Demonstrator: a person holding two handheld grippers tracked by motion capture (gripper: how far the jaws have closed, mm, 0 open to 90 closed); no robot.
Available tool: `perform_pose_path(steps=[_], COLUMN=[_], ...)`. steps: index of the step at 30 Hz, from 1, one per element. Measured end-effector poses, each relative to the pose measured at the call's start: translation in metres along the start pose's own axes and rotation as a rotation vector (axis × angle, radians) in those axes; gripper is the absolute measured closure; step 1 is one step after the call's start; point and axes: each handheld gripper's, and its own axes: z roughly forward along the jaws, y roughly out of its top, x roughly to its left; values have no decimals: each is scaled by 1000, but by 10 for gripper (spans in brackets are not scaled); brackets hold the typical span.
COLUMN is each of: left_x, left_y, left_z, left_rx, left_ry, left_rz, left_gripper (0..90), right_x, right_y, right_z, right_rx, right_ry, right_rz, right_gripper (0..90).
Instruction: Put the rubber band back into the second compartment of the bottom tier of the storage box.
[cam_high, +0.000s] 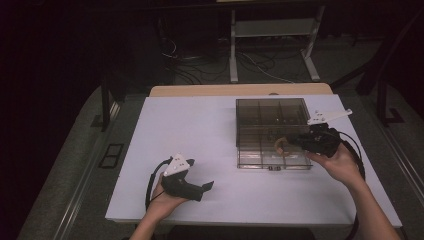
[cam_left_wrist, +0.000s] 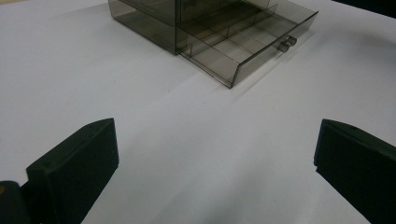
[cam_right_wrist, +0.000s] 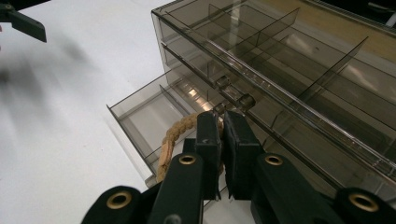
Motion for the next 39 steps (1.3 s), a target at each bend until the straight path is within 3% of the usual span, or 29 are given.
perform_pose_path(steps=[39], left_x=[0], left_y=[0], left_z=[0], left_rx=[1], left_ry=[-2], left_rz=[0], left_gripper=[0], right_x=[0], right_y=[-8], right_z=[39], right_rx=[67], right_ry=[12], right_rz=[-2], right_gripper=[838])
